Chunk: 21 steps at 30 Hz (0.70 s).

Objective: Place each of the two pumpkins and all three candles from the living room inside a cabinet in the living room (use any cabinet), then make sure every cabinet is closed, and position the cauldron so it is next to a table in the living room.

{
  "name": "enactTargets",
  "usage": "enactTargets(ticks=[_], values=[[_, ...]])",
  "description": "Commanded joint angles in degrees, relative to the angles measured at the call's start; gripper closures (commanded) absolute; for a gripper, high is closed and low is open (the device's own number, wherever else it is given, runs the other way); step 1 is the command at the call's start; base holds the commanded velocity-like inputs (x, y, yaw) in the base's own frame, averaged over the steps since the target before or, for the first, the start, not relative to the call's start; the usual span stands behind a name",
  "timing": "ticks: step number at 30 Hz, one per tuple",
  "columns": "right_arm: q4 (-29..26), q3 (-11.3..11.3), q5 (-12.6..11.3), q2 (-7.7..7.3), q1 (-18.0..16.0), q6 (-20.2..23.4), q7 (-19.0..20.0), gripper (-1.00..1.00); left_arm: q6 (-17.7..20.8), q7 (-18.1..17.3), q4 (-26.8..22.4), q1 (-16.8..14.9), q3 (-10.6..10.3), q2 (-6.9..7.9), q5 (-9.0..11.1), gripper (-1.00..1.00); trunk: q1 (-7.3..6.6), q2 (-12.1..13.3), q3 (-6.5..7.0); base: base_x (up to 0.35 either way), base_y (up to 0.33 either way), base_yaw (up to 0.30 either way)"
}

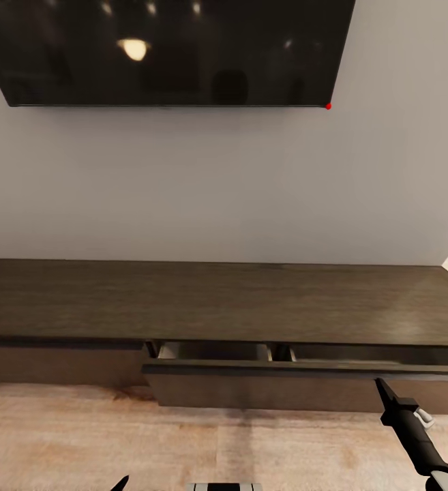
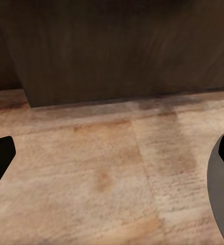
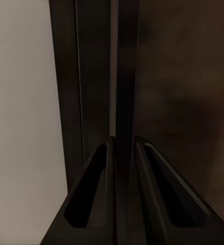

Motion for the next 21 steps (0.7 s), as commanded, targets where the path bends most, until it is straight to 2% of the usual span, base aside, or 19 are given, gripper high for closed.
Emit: enactTargets(ticks=[1,21], values=[[-0.07,-0.25,-1.09,0.00,-0.09,1.13,2.20,1.00,-0.13,-0.10,0.00,0.01,-0.02,0.02,0.03,-1.00,-0.02,-0.02,-0.02,-0.029,0.000,0.000],[-0.07,-0.25,-1.16,0.00,-0.09,1.05,2.21,1.00,-0.13,-0.09,0.03,-0.02,-0.02,0.02,0.03,-1.00,-0.02,-0.02,-0.02,-0.108,0.000,0.000]])
